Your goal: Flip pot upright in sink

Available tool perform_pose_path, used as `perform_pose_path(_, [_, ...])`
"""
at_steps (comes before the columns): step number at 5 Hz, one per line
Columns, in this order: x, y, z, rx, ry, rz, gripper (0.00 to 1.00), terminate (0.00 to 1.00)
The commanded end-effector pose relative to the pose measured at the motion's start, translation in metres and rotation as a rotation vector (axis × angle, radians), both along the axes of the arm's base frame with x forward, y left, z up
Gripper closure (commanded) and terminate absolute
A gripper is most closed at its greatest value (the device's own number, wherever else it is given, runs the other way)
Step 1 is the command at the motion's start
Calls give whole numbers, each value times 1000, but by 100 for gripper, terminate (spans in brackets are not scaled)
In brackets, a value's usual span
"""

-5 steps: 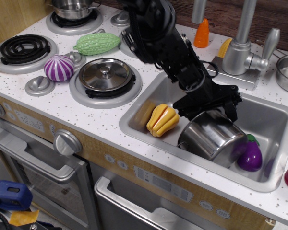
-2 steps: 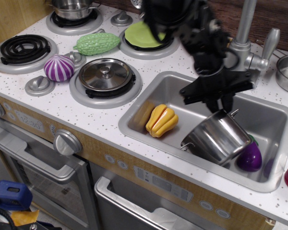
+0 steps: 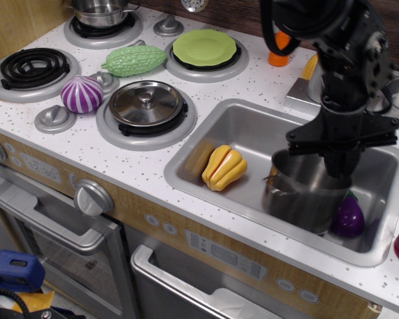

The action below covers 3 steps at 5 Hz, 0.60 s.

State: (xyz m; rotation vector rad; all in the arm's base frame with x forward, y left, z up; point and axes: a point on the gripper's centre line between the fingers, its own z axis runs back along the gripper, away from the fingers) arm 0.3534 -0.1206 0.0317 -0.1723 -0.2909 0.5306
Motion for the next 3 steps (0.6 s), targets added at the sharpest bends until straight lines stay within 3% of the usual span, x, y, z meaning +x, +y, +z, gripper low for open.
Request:
perform_pose_path(1, [8,-12,20,124,-125,37,0,0])
perform_pose_path(2, [10,-14,22,169,-112,-21,0,0])
perform_pose_path(3, [10,-14,22,169,-112,-21,0,100])
